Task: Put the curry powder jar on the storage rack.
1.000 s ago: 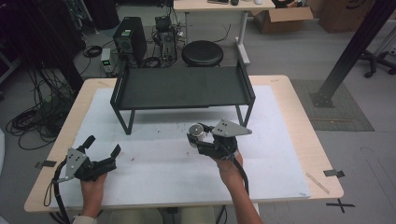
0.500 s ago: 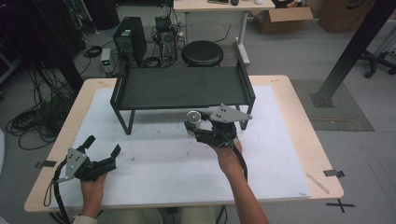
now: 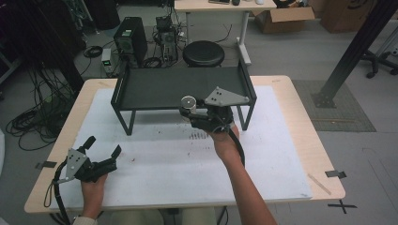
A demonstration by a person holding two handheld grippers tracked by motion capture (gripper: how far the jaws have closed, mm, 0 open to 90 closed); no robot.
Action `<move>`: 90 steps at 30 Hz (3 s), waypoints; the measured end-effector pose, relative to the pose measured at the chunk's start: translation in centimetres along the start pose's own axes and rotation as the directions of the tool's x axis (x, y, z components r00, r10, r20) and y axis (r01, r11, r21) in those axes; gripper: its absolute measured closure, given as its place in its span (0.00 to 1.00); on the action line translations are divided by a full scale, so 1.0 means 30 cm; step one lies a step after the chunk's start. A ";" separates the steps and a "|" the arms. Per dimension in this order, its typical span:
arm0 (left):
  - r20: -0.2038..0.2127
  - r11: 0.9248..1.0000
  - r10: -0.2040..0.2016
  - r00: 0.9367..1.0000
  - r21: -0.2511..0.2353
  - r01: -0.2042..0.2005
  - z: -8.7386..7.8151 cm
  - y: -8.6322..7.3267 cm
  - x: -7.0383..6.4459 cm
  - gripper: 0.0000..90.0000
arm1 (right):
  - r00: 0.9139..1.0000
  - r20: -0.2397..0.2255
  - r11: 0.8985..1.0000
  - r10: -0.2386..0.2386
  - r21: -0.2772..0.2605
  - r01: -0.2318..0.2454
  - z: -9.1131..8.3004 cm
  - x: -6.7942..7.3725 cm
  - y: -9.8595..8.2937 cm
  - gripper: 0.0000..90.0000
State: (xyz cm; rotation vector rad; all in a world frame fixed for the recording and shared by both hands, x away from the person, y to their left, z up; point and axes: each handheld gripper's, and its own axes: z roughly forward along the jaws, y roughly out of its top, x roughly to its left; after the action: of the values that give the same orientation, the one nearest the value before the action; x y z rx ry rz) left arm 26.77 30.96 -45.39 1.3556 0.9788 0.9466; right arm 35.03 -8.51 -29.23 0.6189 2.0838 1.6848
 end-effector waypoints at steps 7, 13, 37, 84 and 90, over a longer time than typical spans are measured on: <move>0.000 1.000 -0.001 1.000 -0.002 0.001 0.000 0.000 0.000 0.00 | 1.000 -0.001 1.000 -0.010 -0.003 0.010 0.030 -0.019 0.060 0.54; 0.000 1.000 -0.001 1.000 -0.002 0.001 0.000 0.000 0.000 0.00 | 1.000 -0.003 1.000 -0.015 -0.009 0.015 0.054 -0.036 0.093 0.54; 0.000 1.000 -0.003 1.000 -0.003 0.003 0.000 0.000 -0.001 0.00 | 0.997 0.072 1.000 -0.023 0.020 0.022 0.257 -0.157 0.186 0.54; 0.001 1.000 -0.001 1.000 0.000 0.001 0.001 0.000 -0.001 0.00 | 0.984 0.142 0.982 0.104 0.141 -0.124 0.444 -0.295 0.072 0.54; 0.001 1.000 0.000 1.000 0.000 0.000 0.001 0.000 -0.001 0.00 | 0.984 0.140 0.982 0.107 0.140 -0.127 0.441 -0.299 0.069 0.53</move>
State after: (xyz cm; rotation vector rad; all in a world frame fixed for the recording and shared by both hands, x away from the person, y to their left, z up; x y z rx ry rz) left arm 26.78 30.94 -45.39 1.3554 0.9781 0.9458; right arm 49.96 -2.48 -29.65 0.8917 2.1278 1.5129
